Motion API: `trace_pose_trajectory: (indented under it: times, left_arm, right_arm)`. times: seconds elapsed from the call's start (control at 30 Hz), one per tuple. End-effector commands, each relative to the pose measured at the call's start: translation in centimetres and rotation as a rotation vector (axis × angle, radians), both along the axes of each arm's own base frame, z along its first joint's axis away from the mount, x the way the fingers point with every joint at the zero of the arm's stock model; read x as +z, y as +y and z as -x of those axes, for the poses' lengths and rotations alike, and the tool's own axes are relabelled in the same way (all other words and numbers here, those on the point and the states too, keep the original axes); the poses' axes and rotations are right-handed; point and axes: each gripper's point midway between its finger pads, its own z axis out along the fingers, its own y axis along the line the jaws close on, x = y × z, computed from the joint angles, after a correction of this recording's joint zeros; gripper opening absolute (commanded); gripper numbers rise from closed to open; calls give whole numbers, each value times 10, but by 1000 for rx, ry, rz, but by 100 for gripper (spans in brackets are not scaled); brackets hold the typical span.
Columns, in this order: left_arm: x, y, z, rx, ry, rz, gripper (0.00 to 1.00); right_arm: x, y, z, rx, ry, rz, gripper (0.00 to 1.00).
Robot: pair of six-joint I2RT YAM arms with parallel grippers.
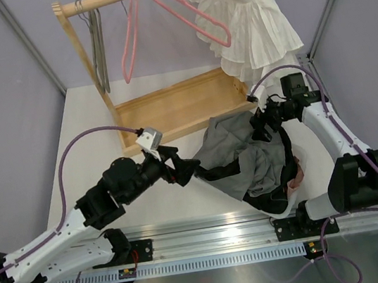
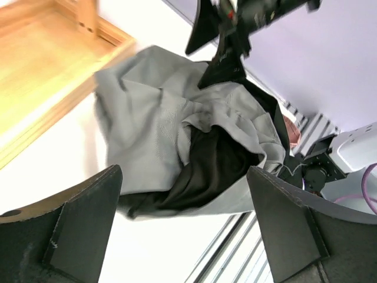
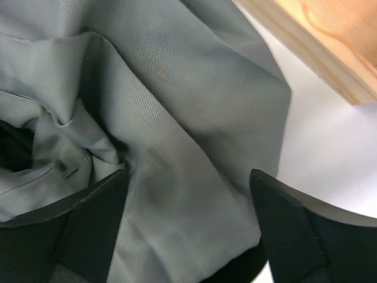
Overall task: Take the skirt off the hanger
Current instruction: Place the skirt in the bin.
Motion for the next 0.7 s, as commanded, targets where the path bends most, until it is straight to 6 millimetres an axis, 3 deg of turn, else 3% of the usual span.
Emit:
trace_pose_trajectory:
  times: [0.0,0.07,0.23,0.43,0.53,0.67]
  left_arm:
    - [-3,32,-4,125,2,44,93]
    - [-4,43,1,138,2,68,94]
    - [-12,56,6,163,24,86,95]
    - [-18,63,6,183,26,78,95]
    - [-21,63,6,183,28,75,95]
    - [-21,62,7,179,34,84,95]
  right_arm:
    - [-14,6,-9,38,-22,105,87]
    - [-23,15,-5,64,-10,138,81]
    - [-12,23,-9,41,-60,132,34]
    - [22,18,-10,-28,-188,115,33]
    - [36,20,-3,-30,-218,87,18]
    - [51,31,17,21,-206,22,8]
